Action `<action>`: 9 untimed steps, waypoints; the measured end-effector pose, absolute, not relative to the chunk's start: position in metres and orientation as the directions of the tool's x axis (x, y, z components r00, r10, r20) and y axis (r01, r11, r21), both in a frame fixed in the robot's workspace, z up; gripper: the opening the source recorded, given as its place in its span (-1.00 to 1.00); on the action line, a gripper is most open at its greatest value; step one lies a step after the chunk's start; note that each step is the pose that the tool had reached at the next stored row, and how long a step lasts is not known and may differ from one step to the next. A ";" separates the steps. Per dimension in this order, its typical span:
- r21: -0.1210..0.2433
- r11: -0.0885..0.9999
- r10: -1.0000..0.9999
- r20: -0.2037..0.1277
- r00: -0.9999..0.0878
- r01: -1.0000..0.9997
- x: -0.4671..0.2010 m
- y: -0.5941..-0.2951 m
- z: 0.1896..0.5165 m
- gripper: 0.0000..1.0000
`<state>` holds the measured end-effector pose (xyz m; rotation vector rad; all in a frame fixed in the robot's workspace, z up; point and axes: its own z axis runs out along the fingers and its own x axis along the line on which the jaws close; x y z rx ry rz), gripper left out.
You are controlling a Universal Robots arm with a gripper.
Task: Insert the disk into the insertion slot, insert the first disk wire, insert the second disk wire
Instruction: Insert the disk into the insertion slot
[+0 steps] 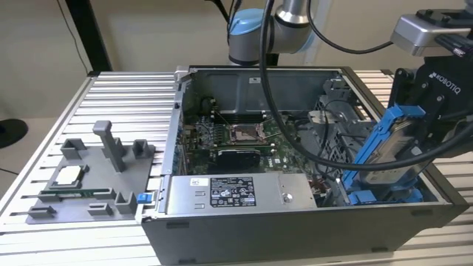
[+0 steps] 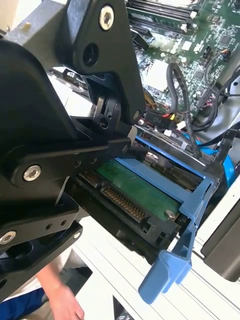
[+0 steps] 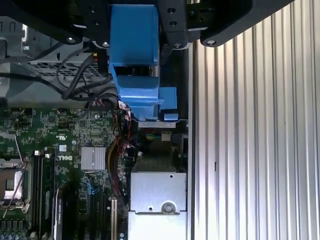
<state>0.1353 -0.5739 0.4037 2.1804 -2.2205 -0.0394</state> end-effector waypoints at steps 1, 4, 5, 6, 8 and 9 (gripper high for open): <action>0.039 0.018 -1.000 0.003 -0.018 -0.999 0.135 -0.574 0.402 -1.00; 0.039 0.019 -1.000 0.003 -0.019 -0.999 0.135 -0.574 0.399 -1.00; 0.039 0.019 -1.000 0.003 -0.019 -0.999 0.135 -0.574 0.397 -1.00; 0.039 0.019 -1.000 0.003 -0.019 -0.999 0.135 -0.574 0.396 -1.00; 0.039 0.019 -1.000 0.003 -0.019 -0.999 0.135 -0.573 0.392 -1.00; 0.039 0.019 -1.000 0.003 -0.019 -0.999 0.135 -0.573 0.390 -1.00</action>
